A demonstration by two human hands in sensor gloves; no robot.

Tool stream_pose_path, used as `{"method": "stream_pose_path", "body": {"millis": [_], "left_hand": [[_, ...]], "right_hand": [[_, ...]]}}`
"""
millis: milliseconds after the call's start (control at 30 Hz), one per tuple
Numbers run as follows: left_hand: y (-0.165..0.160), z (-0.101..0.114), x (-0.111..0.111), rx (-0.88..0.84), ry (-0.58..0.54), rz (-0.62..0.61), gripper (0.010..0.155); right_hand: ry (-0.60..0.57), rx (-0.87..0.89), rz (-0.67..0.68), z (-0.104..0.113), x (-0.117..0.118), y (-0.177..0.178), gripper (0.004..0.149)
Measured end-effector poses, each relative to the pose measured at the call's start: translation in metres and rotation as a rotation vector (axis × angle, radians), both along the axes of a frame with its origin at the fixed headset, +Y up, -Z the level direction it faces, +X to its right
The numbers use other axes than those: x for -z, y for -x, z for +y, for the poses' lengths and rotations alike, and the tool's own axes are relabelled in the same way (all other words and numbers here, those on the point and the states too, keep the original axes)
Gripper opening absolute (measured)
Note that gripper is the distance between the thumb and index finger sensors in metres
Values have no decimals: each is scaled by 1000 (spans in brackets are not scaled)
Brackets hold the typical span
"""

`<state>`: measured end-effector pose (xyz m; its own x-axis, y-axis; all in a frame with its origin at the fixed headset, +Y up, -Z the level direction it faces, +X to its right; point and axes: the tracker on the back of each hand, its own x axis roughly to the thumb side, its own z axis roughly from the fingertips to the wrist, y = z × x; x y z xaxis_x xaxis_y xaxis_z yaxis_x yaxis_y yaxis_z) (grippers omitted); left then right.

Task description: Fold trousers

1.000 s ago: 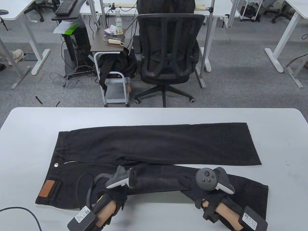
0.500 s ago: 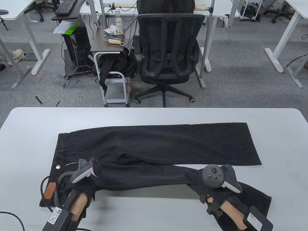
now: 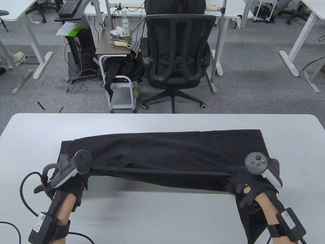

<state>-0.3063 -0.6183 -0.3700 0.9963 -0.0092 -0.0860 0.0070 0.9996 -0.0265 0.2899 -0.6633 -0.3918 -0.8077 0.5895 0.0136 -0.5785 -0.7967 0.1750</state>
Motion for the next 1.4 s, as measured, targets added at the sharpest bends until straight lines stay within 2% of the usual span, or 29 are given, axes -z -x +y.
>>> {"method": "stream_pose_path", "body": {"millis": [67,167,333,400,467,567,633,733,867,967,1067,1133,1200,1267,1400], "left_hand": [[3,4,6,-20,-48,-16,42],[9,14,9,-35,-103,-20,41],[26,36,8,-104,-180,-26,41],[30,46,5,-116,-234,-15,41],[35,51,6,-128,-306,-8,41],[40,48,14,-164,-349,15,41],[36,38,26,-186,-357,13,41],[23,18,48,-135,-344,29,41],[1,-18,80,-49,-290,35,42],[-7,-49,97,-35,-186,56,44],[-12,-88,112,-35,-48,100,46],[-13,-110,117,-26,20,112,48],[-9,-128,121,-28,70,136,49],[-4,-145,123,-77,178,182,53],[2,-153,120,-75,189,179,54]], "right_hand": [[73,6,5,8,6,-9,46],[59,-34,-38,24,11,-17,45],[51,64,-97,43,17,-38,46],[38,183,-74,51,18,-44,46],[77,330,-3,56,23,-48,45],[94,542,-11,53,36,-55,45],[66,528,-120,45,50,-57,45],[-1,360,-282,26,69,-46,45],[-89,161,-431,-18,91,-26,45],[-55,93,-444,-52,103,-15,46],[56,2,-419,-91,115,-8,47],[112,-28,-413,-111,118,-9,47],[148,-51,-413,-123,118,-12,47],[206,-53,-400,-131,118,-16,46],[217,-124,-353,-125,112,-16,46]]}}
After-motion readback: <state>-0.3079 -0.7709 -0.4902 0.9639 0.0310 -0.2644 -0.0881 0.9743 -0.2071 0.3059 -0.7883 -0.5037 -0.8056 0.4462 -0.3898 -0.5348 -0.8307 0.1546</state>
